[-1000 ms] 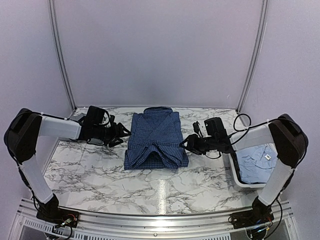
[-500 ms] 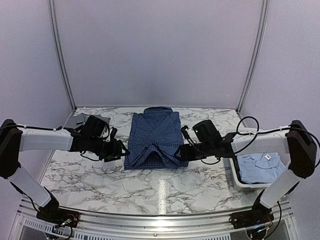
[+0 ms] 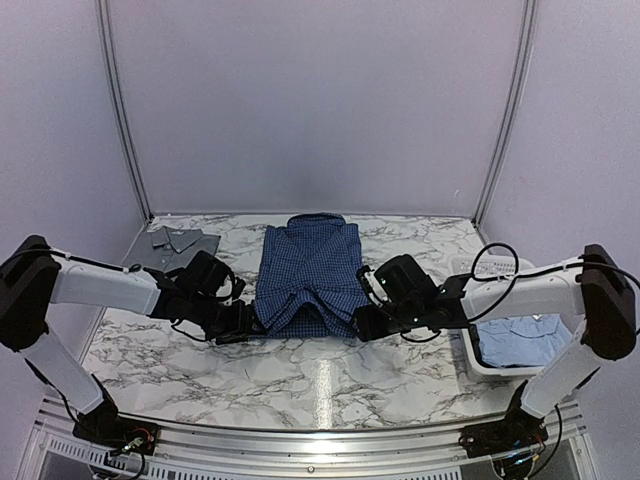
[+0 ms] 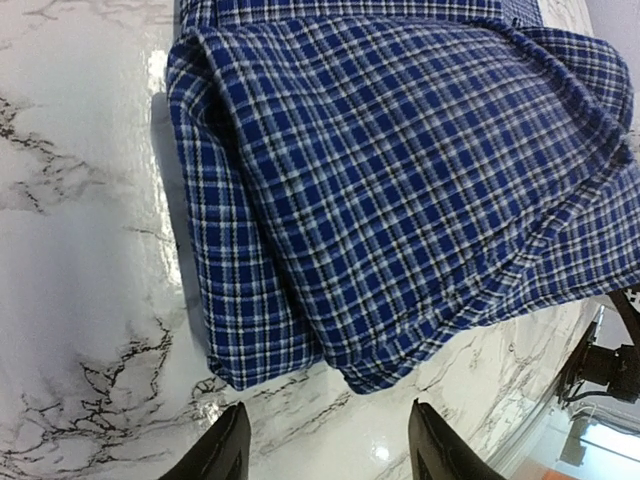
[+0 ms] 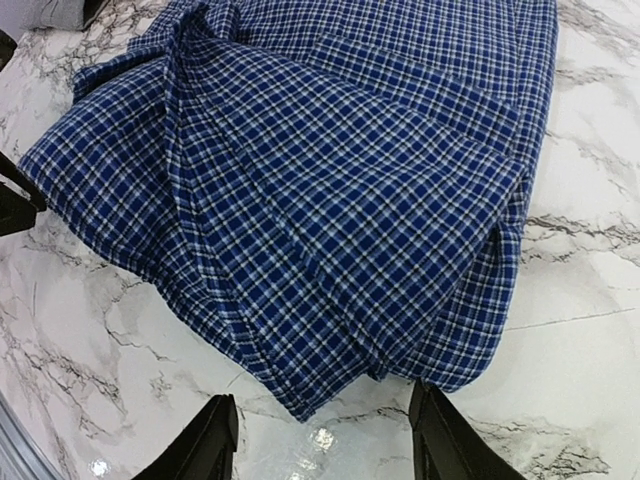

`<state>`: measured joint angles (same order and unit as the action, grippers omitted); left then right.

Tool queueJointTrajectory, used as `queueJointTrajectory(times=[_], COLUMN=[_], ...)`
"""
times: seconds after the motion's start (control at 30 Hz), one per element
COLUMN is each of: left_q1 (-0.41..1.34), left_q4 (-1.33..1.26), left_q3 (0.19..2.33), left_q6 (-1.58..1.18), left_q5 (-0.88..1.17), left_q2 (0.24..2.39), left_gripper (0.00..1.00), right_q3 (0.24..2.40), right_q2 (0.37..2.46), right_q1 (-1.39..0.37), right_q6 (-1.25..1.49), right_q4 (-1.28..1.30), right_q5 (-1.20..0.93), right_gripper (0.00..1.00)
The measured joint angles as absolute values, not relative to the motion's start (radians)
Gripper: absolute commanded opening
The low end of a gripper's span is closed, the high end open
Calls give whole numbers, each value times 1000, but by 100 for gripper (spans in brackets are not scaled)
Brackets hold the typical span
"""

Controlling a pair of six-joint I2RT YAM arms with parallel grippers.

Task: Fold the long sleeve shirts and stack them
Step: Fold the rectangle-folded shirt at the center of the board.

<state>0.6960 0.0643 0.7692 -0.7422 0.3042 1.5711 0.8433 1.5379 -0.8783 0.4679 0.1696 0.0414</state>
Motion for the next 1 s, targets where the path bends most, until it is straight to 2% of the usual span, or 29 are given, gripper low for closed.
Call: queueJointTrajectory(times=[0.3,0.53,0.63,0.87,1.0], left_q1=[715,720,722,722,722], left_q4=[37,-14,-28,-40,-40], left_q3=[782,792,796,801,821], left_q6=[-768,-796,-807,-826,-828], left_q5=[301,302,304,302,291], left_q2=[1613,1630,1645,1653,1653], left_gripper=[49,42,35,11,1], right_q3=[849,876,898,914,933], right_q2=[1596,1626,1633,1642,1647], right_q1=[-879,-880,-880,-880,-880], right_q6=[470,471,472,479,481], right_q4=[170,174,173,177,186], right_q5=[92,115,120,127,143], right_gripper=[49,40,32,6,0])
